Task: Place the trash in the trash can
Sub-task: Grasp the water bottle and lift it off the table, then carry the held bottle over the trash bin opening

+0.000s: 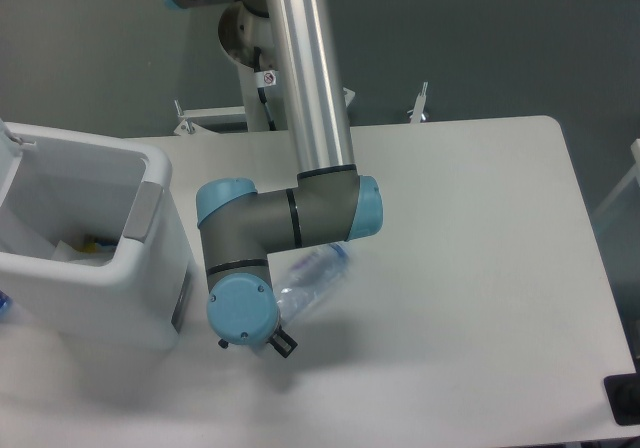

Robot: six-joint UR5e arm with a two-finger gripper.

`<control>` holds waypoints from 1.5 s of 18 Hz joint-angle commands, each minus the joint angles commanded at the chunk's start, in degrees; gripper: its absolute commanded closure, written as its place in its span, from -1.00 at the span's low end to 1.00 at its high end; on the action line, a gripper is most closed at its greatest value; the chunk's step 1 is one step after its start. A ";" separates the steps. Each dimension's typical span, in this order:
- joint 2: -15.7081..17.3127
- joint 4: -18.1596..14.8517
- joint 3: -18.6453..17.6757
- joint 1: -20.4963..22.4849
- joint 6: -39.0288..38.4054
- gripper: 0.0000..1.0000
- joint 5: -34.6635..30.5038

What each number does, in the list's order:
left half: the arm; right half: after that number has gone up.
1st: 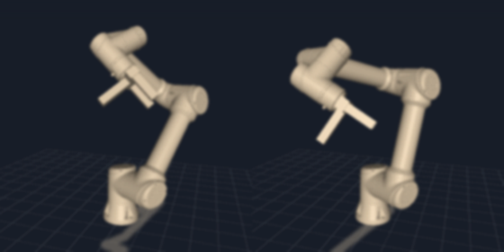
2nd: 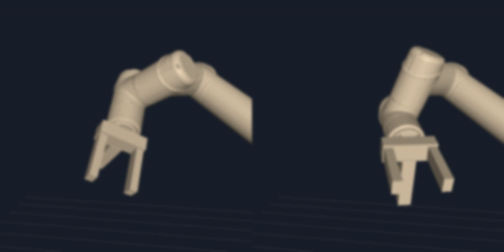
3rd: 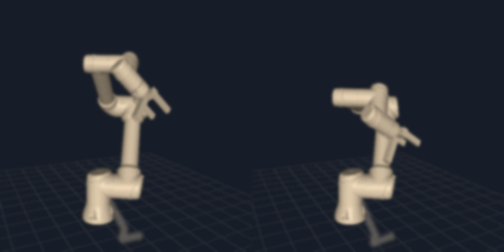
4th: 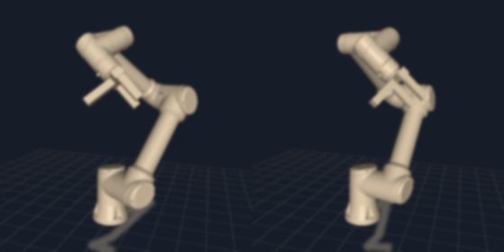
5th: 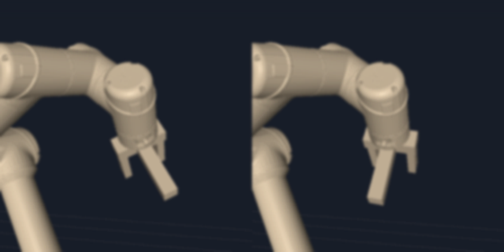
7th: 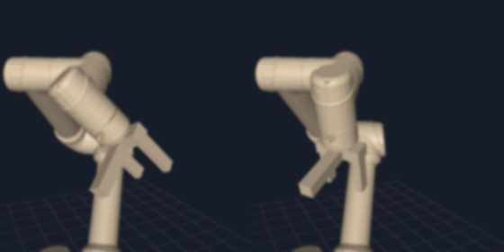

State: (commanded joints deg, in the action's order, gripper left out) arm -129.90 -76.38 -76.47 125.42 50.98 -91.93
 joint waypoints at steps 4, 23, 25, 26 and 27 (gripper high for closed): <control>0.00 3.69 0.09 0.00 -0.09 -0.18 0.00; 12.12 12.65 0.79 6.32 -2.28 -0.18 12.82; 13.44 14.41 1.67 7.03 -3.86 -0.18 16.59; 13.71 14.86 2.37 7.64 -5.26 -0.18 18.96; 13.80 15.56 3.68 7.91 -7.28 -0.18 21.77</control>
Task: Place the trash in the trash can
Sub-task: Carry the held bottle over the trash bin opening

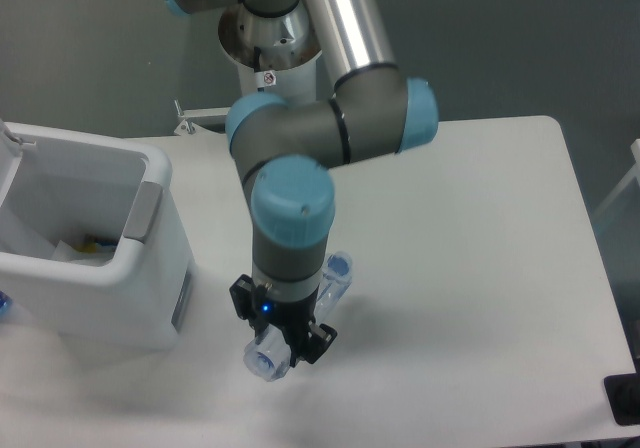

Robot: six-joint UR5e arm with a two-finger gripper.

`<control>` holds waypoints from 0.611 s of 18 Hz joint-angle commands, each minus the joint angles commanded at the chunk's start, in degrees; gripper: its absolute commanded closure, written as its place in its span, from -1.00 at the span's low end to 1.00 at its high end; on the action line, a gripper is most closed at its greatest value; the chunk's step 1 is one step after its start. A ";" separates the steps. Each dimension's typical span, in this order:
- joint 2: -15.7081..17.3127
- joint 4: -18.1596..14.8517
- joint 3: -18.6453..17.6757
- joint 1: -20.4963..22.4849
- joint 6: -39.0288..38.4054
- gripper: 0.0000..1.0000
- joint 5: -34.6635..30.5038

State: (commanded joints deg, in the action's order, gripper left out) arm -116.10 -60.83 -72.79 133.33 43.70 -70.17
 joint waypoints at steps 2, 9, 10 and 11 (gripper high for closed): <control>0.26 1.06 2.37 1.23 -3.26 -0.18 6.24; 4.48 4.49 5.81 4.66 -7.58 -0.18 26.82; 5.09 4.49 5.99 5.18 -7.58 -0.18 28.40; 5.53 4.49 6.25 5.45 -7.58 -0.18 29.98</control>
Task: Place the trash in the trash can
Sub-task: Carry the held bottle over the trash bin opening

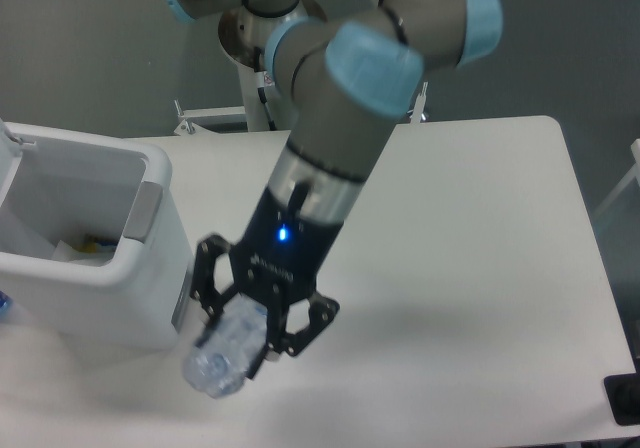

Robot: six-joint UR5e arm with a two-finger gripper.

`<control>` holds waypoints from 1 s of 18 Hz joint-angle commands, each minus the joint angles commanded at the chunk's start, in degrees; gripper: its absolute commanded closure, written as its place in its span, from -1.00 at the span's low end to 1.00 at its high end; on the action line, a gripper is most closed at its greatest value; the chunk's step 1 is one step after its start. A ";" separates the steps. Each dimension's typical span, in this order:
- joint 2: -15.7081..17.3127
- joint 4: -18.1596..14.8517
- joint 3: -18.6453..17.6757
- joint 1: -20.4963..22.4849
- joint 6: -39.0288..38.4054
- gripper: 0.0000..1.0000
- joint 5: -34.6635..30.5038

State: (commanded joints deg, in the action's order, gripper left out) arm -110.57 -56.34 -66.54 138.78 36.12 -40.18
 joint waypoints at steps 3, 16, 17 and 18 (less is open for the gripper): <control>0.88 0.00 0.44 0.00 0.00 -0.18 2.91; 11.69 0.26 -8.77 -7.29 -1.67 -0.18 7.31; 12.04 0.44 -9.92 -7.38 -1.76 -0.18 7.31; 12.22 0.53 -10.97 -7.64 -1.76 -0.18 7.31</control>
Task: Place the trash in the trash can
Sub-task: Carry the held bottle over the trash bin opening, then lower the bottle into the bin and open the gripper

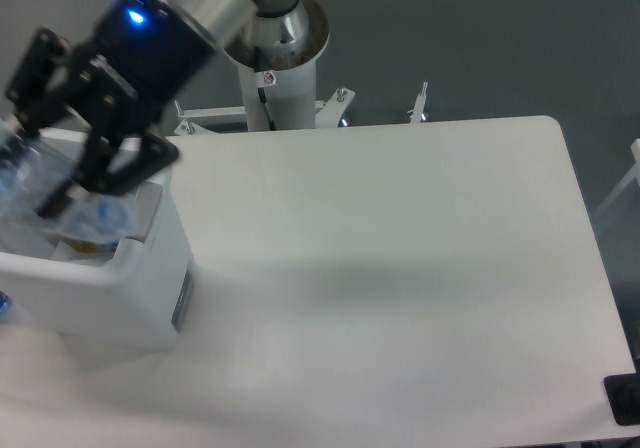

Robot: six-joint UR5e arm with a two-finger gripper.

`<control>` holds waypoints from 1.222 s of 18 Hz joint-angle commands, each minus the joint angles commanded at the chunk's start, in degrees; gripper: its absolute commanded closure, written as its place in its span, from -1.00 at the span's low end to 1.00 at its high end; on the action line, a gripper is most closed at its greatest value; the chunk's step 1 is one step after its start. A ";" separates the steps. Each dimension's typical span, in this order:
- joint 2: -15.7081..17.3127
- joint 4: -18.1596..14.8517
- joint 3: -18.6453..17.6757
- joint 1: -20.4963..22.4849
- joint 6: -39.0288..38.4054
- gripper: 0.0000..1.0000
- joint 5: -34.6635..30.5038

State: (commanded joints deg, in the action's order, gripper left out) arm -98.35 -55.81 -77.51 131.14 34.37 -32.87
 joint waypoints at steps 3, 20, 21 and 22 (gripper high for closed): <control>0.62 0.96 -3.25 -0.88 0.96 -0.18 -0.09; 2.63 2.02 -13.80 -3.43 7.37 -0.72 -0.35; 2.99 2.02 -14.24 -3.34 7.73 -0.74 -0.44; 3.51 2.02 -14.94 -3.34 7.73 -0.76 -0.53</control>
State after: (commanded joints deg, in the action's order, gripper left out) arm -94.84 -53.79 -92.45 127.79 42.10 -33.40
